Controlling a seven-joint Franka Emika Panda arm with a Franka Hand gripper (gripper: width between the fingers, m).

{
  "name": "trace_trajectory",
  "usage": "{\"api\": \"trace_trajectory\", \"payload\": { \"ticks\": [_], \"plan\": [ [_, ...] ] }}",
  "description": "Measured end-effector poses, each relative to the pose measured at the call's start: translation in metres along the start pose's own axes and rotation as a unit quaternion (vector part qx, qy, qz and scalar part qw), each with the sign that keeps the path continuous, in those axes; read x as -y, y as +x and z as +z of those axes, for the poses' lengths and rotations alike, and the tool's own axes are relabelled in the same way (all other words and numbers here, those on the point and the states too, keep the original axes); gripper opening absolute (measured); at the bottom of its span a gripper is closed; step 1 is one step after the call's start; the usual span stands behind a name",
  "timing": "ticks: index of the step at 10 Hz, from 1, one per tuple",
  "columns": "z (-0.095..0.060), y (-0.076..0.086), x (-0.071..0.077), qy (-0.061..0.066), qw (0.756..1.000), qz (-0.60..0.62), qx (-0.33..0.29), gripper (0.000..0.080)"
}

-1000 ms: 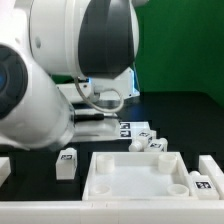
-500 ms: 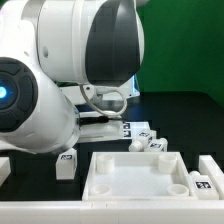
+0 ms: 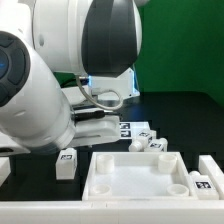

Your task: Assemble one leg

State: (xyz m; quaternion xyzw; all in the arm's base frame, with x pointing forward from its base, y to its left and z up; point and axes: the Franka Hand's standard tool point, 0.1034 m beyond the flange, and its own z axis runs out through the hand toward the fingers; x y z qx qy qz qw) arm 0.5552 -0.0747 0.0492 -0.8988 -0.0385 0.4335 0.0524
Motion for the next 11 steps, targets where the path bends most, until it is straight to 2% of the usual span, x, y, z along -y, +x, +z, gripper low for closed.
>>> {"api": "trace_trajectory", "payload": {
  "ticks": [2, 3, 4, 8, 11],
  "plan": [
    [0.001, 0.001, 0.000, -0.003, 1.000, 0.002, 0.000, 0.0649],
    [0.005, 0.007, 0.000, -0.014, 1.000, 0.009, 0.000, 0.0649],
    [0.007, 0.011, 0.002, -0.017, 1.000, 0.009, 0.000, 0.0649],
    [0.011, 0.015, -0.003, -0.016, 1.000, 0.003, -0.006, 0.0649],
    [0.016, 0.017, -0.013, -0.013, 1.000, -0.002, -0.002, 0.0649]
  ]
}}
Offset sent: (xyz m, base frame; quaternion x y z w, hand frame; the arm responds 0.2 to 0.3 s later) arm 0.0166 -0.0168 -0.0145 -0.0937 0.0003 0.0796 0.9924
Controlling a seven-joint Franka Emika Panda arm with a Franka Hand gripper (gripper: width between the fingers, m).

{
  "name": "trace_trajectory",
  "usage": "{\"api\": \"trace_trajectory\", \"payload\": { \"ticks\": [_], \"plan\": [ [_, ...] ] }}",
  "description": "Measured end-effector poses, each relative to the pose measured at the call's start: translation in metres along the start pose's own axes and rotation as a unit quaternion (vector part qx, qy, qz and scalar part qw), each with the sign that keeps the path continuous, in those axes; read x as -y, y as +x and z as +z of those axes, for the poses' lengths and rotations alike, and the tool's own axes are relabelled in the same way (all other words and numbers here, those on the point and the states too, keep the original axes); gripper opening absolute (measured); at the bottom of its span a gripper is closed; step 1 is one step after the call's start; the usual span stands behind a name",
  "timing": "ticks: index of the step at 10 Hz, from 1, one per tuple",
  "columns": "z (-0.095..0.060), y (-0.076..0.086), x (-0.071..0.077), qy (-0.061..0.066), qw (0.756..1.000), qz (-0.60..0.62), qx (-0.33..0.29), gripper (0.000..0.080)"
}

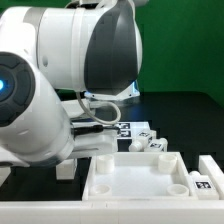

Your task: Assemble one leg

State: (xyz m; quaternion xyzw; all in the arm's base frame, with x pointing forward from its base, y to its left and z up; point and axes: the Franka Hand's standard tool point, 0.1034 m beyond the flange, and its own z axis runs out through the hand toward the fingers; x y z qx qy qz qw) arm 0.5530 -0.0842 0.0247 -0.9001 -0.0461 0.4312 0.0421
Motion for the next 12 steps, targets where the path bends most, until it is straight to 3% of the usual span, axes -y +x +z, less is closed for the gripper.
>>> {"api": "trace_trajectory", "payload": {
  "ticks": [3, 6, 7, 8, 9, 10, 12],
  "plan": [
    [0.009, 0.006, -0.002, 0.001, 1.000, 0.000, -0.001, 0.0649],
    [0.008, 0.009, -0.001, -0.001, 1.000, 0.000, -0.007, 0.0649],
    [0.008, 0.009, 0.000, -0.002, 1.000, -0.001, -0.007, 0.0552],
    [0.008, 0.009, 0.001, -0.002, 1.000, -0.001, -0.007, 0.0369],
    [0.007, 0.009, 0.001, -0.003, 1.000, -0.002, -0.007, 0.0369],
    [0.005, 0.008, 0.001, -0.003, 1.000, -0.003, -0.009, 0.0282],
    [-0.010, -0.001, 0.007, -0.007, 1.000, -0.023, -0.017, 0.0282]
  ]
}}
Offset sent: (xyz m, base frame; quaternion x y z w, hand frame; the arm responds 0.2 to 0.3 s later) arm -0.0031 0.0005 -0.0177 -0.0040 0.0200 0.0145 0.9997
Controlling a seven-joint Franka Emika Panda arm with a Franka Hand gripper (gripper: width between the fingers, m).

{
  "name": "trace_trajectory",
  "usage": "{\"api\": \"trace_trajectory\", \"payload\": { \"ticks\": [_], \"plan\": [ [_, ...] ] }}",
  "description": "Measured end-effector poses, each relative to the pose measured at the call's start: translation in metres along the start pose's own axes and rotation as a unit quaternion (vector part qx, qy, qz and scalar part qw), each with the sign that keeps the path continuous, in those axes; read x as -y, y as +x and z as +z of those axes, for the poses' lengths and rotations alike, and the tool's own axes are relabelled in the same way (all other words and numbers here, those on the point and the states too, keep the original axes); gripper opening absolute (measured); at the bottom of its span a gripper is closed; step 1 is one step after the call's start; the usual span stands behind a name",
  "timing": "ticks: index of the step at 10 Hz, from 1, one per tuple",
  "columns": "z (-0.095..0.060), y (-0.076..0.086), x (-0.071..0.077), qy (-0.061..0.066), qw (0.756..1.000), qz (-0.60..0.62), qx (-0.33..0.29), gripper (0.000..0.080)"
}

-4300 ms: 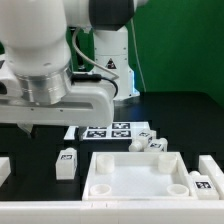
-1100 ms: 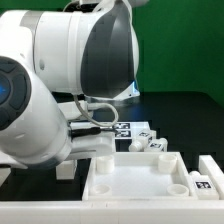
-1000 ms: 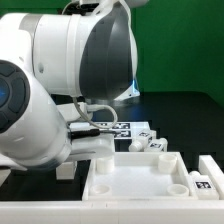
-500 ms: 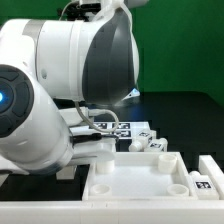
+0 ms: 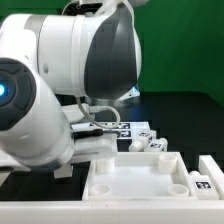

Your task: Assemble one leg

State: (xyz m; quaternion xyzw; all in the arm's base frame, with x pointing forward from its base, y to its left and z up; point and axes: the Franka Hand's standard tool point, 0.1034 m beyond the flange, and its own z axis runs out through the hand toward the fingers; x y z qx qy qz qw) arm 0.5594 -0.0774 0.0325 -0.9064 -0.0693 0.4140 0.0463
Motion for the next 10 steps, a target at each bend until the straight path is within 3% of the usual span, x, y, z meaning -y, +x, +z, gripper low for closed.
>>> {"api": "trace_trajectory", "payload": {
  "ticks": [2, 4, 5, 7, 9, 10],
  "plan": [
    [-0.023, -0.032, 0.015, 0.002, 1.000, -0.004, 0.018, 0.0282],
    [-0.048, -0.053, 0.042, -0.010, 1.000, 0.009, 0.009, 0.0282],
    [-0.049, -0.055, 0.049, -0.017, 1.000, 0.003, -0.005, 0.0282],
    [-0.047, -0.049, 0.044, -0.018, 1.000, 0.003, -0.018, 0.0282],
    [-0.059, -0.040, 0.042, -0.028, 0.993, 0.002, -0.113, 0.0282],
    [-0.058, -0.042, 0.048, -0.021, 0.990, 0.014, -0.136, 0.0282]
  ]
}}
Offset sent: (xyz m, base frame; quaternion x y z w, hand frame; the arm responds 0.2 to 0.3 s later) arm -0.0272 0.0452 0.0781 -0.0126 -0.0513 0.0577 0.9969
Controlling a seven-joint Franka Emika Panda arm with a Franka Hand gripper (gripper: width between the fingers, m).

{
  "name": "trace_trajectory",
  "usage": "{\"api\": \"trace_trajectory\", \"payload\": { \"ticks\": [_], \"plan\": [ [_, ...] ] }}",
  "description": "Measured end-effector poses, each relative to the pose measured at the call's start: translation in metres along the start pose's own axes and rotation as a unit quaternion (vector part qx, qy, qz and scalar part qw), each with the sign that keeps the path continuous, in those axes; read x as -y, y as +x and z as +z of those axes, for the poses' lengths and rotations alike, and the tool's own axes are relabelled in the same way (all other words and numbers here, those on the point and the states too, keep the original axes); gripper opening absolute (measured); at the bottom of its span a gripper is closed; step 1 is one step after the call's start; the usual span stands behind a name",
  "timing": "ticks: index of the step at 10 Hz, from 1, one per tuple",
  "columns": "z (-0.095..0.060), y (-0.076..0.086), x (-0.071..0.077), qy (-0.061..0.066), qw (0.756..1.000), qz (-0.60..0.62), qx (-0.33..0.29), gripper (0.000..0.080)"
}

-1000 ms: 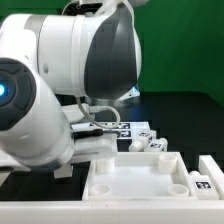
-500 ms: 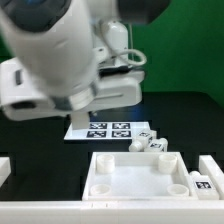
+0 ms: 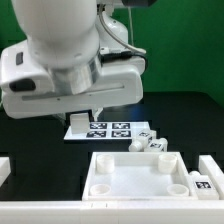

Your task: Assemble one leg

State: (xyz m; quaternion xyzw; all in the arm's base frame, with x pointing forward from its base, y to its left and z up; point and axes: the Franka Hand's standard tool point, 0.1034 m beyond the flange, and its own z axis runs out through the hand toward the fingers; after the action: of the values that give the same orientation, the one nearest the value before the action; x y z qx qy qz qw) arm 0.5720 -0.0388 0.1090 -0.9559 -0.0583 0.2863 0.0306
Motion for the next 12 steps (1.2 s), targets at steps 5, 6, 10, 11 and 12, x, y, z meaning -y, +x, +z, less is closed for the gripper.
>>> {"api": "trace_trajectory", "payload": {
  "ticks": [5, 6, 10, 11, 12],
  "plan": [
    [-0.023, -0.001, 0.031, 0.019, 0.987, 0.016, -0.156, 0.0282],
    [-0.024, 0.000, 0.029, 0.013, 0.982, 0.019, -0.189, 0.0282],
    [-0.026, 0.031, 0.069, 0.006, 0.944, 0.011, -0.329, 0.0282],
    [-0.029, 0.039, 0.089, 0.005, 0.935, -0.001, -0.354, 0.0282],
    [-0.038, 0.047, 0.098, -0.002, 0.917, -0.007, -0.400, 0.0282]
  ]
}}
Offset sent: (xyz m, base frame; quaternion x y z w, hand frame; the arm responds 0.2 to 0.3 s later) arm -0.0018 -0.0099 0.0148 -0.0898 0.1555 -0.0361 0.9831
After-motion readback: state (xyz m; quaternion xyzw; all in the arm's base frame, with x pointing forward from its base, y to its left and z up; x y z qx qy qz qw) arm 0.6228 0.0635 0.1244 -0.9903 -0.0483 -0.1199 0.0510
